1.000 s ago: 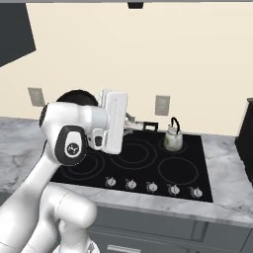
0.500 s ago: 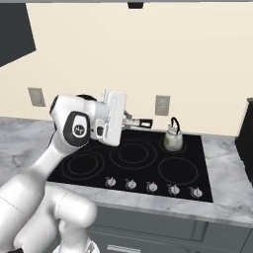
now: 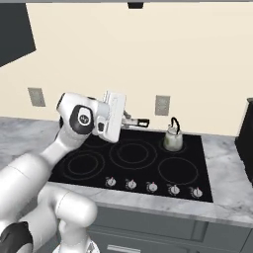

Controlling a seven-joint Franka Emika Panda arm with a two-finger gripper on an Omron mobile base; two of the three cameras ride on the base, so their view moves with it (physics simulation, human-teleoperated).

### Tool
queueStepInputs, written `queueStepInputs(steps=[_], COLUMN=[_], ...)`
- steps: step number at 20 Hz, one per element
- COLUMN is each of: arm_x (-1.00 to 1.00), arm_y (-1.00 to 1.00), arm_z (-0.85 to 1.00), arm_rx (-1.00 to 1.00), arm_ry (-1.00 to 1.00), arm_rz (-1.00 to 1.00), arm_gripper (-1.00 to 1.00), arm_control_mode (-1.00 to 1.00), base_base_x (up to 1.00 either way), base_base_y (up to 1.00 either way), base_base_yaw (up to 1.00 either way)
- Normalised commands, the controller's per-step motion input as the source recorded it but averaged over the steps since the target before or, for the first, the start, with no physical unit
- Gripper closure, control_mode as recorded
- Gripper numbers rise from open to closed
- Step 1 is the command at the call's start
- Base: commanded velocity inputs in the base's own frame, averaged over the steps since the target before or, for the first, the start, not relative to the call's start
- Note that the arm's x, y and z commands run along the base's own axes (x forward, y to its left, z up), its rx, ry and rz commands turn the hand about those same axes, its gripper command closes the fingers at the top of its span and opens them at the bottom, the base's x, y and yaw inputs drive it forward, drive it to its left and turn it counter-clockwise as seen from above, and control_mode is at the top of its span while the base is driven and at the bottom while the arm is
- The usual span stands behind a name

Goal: Pick the pan from the cabinet and place it on the stove. Then turn on the stove burner for the pan.

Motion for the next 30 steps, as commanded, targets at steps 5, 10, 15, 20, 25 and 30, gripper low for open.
queueStepInputs(steps=[5,10,15,20,25,30], arm_x=[0.3,0.36,0.35,0.35,0.26,0.13], arm_y=[0.25,0.13,0.01,0.06,0.18,0.07], arm_z=[-0.33,-0.33,-0.22,-0.34,-0.4,-0.22], arm_rx=[0.0,0.0,0.0,0.0,0.0,0.0], arm_ry=[0.09,0.11,0.01,0.0,0.02,0.02], arm_rz=[-0.06,-0.06,-0.07,-0.06,-0.03,-0.01], arm_gripper=[1.0,1.0,1.0,1.0,1.0,1.0], arm_control_mode=[-1.0,-1.0,-1.0,-1.0,-1.0,-1.0], base_base_x=[0.0,0.0,0.0,0.0,0.0,0.0], base_base_y=[0.0,0.0,0.0,0.0,0.0,0.0], base_base_yaw=[0.0,0.0,0.0,0.0,0.0,0.0])
